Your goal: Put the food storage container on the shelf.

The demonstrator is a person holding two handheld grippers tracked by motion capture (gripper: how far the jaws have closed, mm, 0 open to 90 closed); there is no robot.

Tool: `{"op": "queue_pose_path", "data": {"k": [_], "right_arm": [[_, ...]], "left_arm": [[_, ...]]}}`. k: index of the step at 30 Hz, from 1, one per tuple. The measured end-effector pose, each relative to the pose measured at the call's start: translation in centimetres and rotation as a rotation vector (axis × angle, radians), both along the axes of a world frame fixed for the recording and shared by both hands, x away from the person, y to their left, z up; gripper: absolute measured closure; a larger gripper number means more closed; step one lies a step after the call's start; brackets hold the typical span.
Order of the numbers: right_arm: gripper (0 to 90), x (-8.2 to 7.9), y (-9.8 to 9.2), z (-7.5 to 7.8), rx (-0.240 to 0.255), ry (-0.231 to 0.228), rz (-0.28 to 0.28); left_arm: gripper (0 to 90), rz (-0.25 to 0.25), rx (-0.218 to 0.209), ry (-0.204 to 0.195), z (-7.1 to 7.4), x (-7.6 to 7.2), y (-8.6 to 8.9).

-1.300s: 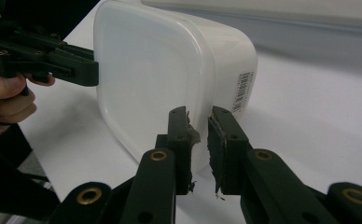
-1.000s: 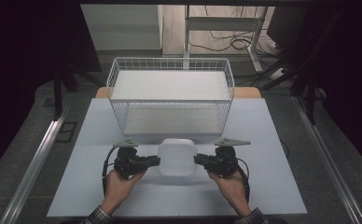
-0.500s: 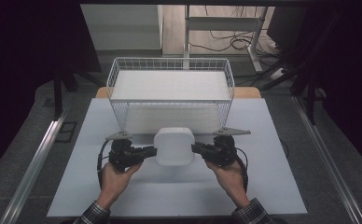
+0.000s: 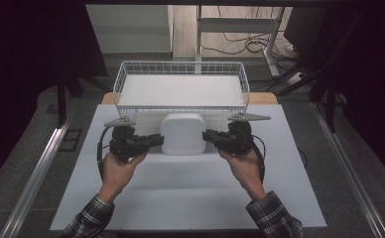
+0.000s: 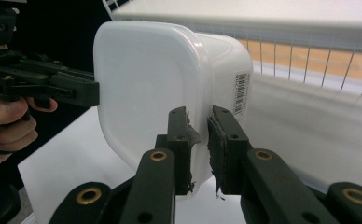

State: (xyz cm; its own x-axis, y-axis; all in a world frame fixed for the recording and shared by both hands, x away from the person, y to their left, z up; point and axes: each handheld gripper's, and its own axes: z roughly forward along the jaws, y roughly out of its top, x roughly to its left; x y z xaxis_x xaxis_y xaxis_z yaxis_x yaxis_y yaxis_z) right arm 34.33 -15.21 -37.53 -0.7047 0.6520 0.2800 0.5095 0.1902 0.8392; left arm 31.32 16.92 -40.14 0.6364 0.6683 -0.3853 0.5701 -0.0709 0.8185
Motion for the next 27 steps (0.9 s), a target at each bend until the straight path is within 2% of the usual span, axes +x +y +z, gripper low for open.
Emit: {"op": "queue_pose_path", "data": {"k": [1, 2, 7, 8, 9, 10, 11, 12, 13, 14, 17, 22, 27], "right_arm": [[78.5, 0.0, 0.0, 0.0, 0.0, 0.0, 0.0], [78.5, 0.4, 0.1, 0.8, 0.005, -0.013, 0.0], [78.5, 1.1, 0.5, 3.1, 0.017, -0.034, 0.0], [78.6, 1.3, 0.6, 3.5, 0.016, -0.042, -0.002], [78.6, 1.3, 0.6, 3.5, 0.016, -0.042, -0.002], [78.6, 1.7, 0.8, 4.6, 0.016, -0.057, -0.003], [78.6, 1.7, 0.8, 4.6, 0.016, -0.057, -0.003], [78.5, 2.0, 1.0, 5.5, 0.014, -0.069, -0.005], [78.5, 2.2, 1.1, 5.8, 0.016, -0.07, -0.006], [78.5, 2.2, 1.1, 5.8, 0.016, -0.07, -0.006], [78.5, 3.1, 1.4, 7.4, 0.019, -0.085, -0.015], [78.4, 4.1, 1.5, 8.3, 0.028, -0.093, -0.028], [78.1, 6.1, 1.8, 9.0, 0.027, -0.078, -0.057]], "left_arm": [[80.3, 0.001, -0.003, -0.005, 0.4, 0.2, 0.1], [80.3, 0.002, -0.01, -0.011, 1.0, 0.5, 0.2], [80.3, 0.01, -0.019, -0.034, 3.2, 1.2, 0.5], [80.3, 0.01, -0.019, -0.034, 3.2, 1.2, 0.5], [80.3, 0.011, -0.019, -0.04, 3.7, 1.4, 0.7], [80.3, 0.012, -0.019, -0.044, 4.1, 1.6, 0.8], [80.3, 0.014, -0.02, -0.049, 4.5, 1.8, 0.8], [80.3, 0.016, -0.021, -0.054, 5.3, 2.2, 1.0], [80.3, 0.016, -0.021, -0.054, 5.3, 2.2, 1.0], [80.3, 0.017, -0.022, -0.059, 5.8, 2.4, 1.1], [80.3, 0.017, -0.019, -0.07, 7.2, 3.4, 1.3], [80.3, 0.015, -0.017, -0.073, 8.2, 4.8, 1.4], [80.3, 0.022, -0.021, -0.054, 8.7, 6.8, 1.3]]}}
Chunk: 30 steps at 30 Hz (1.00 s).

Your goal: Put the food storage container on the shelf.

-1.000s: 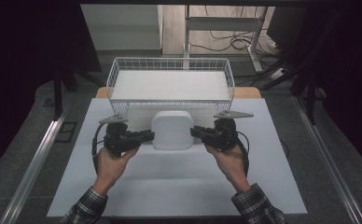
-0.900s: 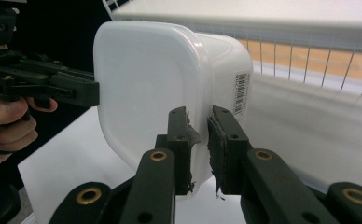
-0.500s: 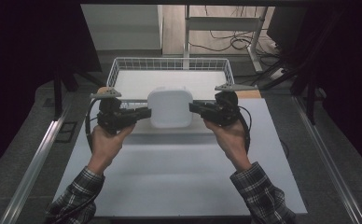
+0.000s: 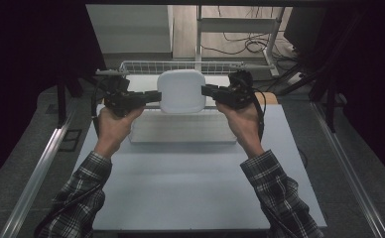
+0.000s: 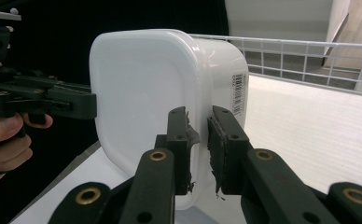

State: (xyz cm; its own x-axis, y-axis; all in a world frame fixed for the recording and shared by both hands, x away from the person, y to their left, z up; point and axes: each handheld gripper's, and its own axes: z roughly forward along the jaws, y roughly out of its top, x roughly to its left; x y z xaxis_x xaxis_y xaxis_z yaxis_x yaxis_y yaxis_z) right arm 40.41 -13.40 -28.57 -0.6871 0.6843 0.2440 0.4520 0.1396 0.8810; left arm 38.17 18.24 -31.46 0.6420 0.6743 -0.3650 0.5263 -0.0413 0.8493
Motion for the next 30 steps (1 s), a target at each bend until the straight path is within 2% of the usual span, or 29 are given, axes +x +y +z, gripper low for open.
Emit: {"op": "queue_pose_path", "data": {"k": [4, 5, 7, 9, 12, 13, 17, 24, 26, 27, 30], "right_arm": [[78.0, 0.8, 0.1, -0.1, 0.0, 0.015, -0.012], [77.8, 1.3, 0.1, -0.2, 0.002, 0.024, -0.019], [77.8, 1.5, 0.1, -0.3, 0.001, 0.028, -0.02], [77.5, 2.1, 0.2, -0.6, 0.012, 0.057, -0.029], [77.2, 2.3, 0.3, -0.7, 0.009, 0.063, -0.035], [76.8, 2.5, 0.4, -0.8, 0.004, 0.064, -0.035], [74.5, 2.8, 0.7, -0.7, -0.014, 0.055, -0.047], [66.6, 3.2, 1.3, -0.6, -0.027, 0.044, -0.058], [66.4, 3.4, 1.6, -0.6, -0.044, 0.035, -0.064], [65.5, 3.6, 1.8, -0.6, -0.06, 0.029, -0.07], [64.4, 3.7, 2.0, -0.7, -0.075, 0.025, -0.075]], "left_arm": [[80.1, 0.001, -0.003, 0.012, -0.1, 0.8, 0.0], [79.9, -0.002, -0.012, 0.027, -0.2, 1.3, 0.1], [79.8, -0.003, -0.021, 0.034, -0.3, 1.6, 0.2], [79.4, 0.002, -0.025, 0.043, -0.5, 2.0, 0.2], [78.9, 0.007, -0.032, 0.047, -0.6, 2.2, 0.2], [76.7, 0.0, -0.051, 0.051, -0.6, 2.4, 0.3], [69.5, -0.012, -0.062, 0.05, -0.6, 2.7, 0.3], [63.8, 0.008, -0.026, 0.036, -0.3, 3.0, -0.2], [63.5, 0.029, 0.003, 0.033, -0.2, 3.1, -0.4], [63.7, 0.047, 0.031, 0.033, -0.2, 3.3, -0.7], [64.2, 0.057, 0.054, 0.036, -0.3, 3.4, -0.9]]}}
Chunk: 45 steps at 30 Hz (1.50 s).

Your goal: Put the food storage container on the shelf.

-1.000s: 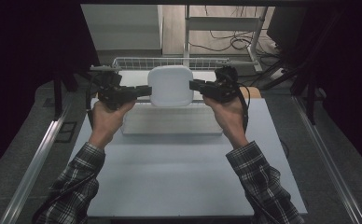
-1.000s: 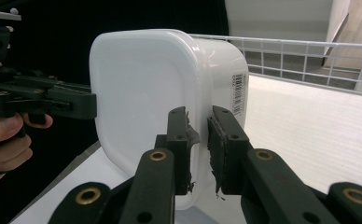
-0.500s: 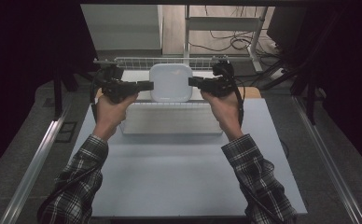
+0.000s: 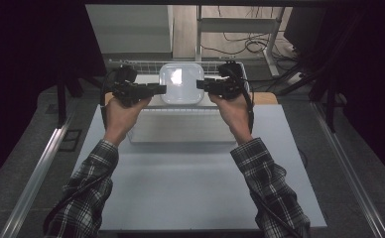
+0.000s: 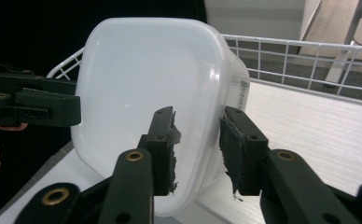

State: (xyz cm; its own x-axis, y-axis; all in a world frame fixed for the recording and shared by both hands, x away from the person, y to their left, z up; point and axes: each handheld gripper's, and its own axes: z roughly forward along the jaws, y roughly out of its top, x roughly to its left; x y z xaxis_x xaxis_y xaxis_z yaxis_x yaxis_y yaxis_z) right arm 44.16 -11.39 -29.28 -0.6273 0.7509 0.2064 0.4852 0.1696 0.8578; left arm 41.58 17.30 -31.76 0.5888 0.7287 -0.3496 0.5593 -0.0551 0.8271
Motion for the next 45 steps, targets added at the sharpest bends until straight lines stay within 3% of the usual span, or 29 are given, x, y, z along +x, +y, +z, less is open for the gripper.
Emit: {"op": "queue_pose_path", "data": {"k": [9, 11, 16, 17, 21, 30, 33, 35, 38, 41, 42, 43, 45], "right_arm": [[61.8, 0.5, 0.0, -0.1, 0.002, 0.004, -0.005], [59.1, 0.6, 0.2, -0.1, -0.01, 0.001, -0.008], [55.0, 0.9, 0.4, -0.3, -0.034, -0.018, -0.012], [52.5, 1.1, 0.5, -0.3, -0.056, -0.04, -0.031], [51.9, 1.4, 0.9, -0.4, -0.089, -0.058, -0.054], [50.5, 2.6, 1.3, -0.6, -0.071, -0.048, -0.094], [47.4, 2.8, 1.2, -0.6, -0.07, -0.047, -0.097], [45.4, 2.7, 1.2, -0.6, -0.075, -0.051, -0.098], [34.8, 2.6, 1.0, -0.6, -0.078, -0.075, -0.077], [18.5, 2.3, 0.7, -0.8, -0.037, -0.074, -0.022], [18.5, 2.3, 0.7, -0.8, -0.037, -0.074, -0.022], [12.8, 2.0, 0.7, -1.1, -0.049, -0.078, 0.011], [8.1, 1.5, 0.7, -1.4, -0.073, -0.091, 0.03]], "left_arm": [[64.8, 0.007, -0.004, 0.021, -0.1, 0.7, -0.1], [61.0, 0.008, -0.003, 0.041, -0.2, 1.0, -0.2], [53.4, 0.024, 0.007, 0.037, -0.2, 1.4, -0.4], [52.4, 0.029, -0.002, 0.042, -0.1, 1.7, -0.4], [49.4, 0.04, -0.001, 0.047, 0.1, 2.2, -0.6], [41.4, 0.094, 0.02, 0.023, 0.2, 3.6, -0.6], [33.9, 0.106, 0.043, -0.022, 0.0, 3.7, -0.7], [29.4, 0.103, 0.034, -0.033, 0.0, 3.6, -0.7], [25.6, 0.064, 0.006, -0.061, 0.3, 3.3, -0.5], [13.7, 0.011, 0.036, -0.079, 0.5, 2.5, -0.6], [11.9, 0.011, 0.036, -0.079, 0.5, 2.5, -0.6], [8.5, -0.023, 0.083, -0.092, 0.3, 1.9, -0.8], [6.4, -0.027, 0.095, -0.097, 0.3, 1.7, -1.0]]}}
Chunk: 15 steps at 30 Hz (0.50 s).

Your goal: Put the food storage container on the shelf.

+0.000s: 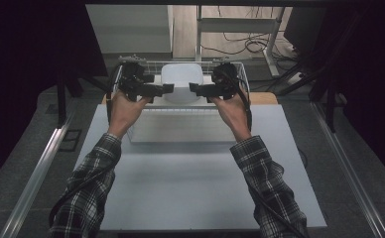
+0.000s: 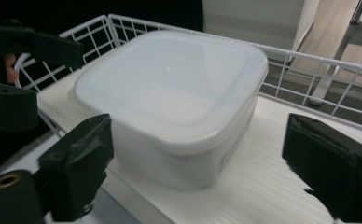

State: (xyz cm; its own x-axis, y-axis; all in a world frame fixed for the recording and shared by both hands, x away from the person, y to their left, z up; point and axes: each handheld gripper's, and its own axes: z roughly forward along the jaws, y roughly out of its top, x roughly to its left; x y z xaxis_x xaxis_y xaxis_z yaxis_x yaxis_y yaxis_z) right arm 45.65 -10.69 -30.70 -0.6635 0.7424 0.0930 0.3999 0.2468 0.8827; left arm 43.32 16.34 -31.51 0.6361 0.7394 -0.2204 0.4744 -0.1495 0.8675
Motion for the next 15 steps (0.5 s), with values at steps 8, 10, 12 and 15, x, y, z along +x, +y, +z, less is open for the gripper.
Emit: {"op": "queue_pose_path", "data": {"k": [8, 10, 12, 15], "right_arm": [[2.3, -1.8, -0.5, -1.2, -0.025, -0.038, 0.046], [2.2, -1.9, -0.5, -1.3, -0.024, -0.035, 0.049], [2.0, -2.2, -0.7, -1.6, -0.034, -0.041, 0.056], [1.9, -2.7, -0.9, -2.1, -0.034, -0.04, 0.068]], "left_arm": [[3.3, -0.04, 0.034, -0.054, -1.6, -1.9, -0.3], [3.3, -0.044, 0.044, -0.061, -1.8, -2.1, -0.4], [3.4, -0.056, 0.051, -0.072, -2.3, -2.5, -0.4], [3.1, -0.07, 0.053, -0.079, -2.8, -3.1, -0.4]]}}
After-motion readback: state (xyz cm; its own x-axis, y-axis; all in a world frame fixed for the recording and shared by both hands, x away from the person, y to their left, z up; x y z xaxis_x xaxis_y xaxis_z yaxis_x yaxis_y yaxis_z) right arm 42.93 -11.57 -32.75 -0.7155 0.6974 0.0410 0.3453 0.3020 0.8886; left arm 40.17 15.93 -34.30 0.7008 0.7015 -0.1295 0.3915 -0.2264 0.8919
